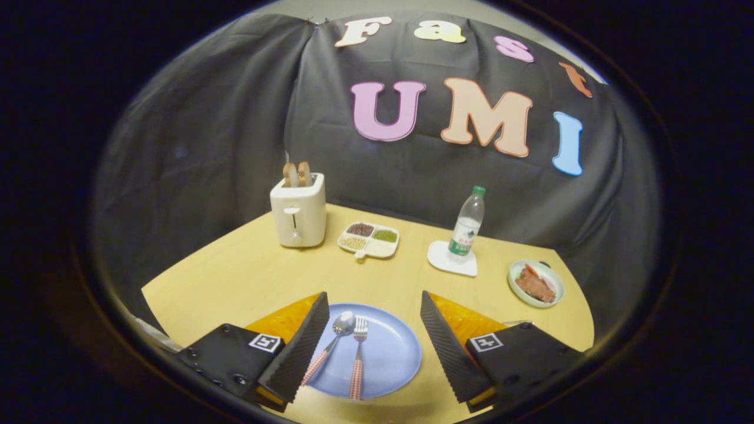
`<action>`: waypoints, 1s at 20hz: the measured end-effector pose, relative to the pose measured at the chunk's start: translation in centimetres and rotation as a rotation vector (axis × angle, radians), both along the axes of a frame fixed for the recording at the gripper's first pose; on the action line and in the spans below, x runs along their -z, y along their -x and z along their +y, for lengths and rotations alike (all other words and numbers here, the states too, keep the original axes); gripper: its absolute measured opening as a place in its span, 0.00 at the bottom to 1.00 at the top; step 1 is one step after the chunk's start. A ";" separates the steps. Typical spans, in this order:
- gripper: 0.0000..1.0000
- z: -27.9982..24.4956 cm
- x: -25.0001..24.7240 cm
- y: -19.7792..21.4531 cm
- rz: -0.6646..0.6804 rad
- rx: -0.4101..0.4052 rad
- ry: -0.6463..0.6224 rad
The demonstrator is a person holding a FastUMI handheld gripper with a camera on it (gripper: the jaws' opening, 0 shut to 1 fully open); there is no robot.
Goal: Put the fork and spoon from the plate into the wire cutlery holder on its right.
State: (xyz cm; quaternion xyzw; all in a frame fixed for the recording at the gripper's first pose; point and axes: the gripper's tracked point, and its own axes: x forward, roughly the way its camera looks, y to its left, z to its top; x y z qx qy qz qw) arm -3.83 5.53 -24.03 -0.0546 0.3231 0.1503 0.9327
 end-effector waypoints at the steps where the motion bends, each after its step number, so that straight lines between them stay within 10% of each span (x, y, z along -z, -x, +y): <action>1: 0.99 0.0 1.3 0.7 0.026 -0.008 0.016; 12: 0.97 -0.5 10.8 6.1 0.291 -0.069 0.108; 20: 0.47 -0.3 13.2 7.6 0.371 -0.073 0.124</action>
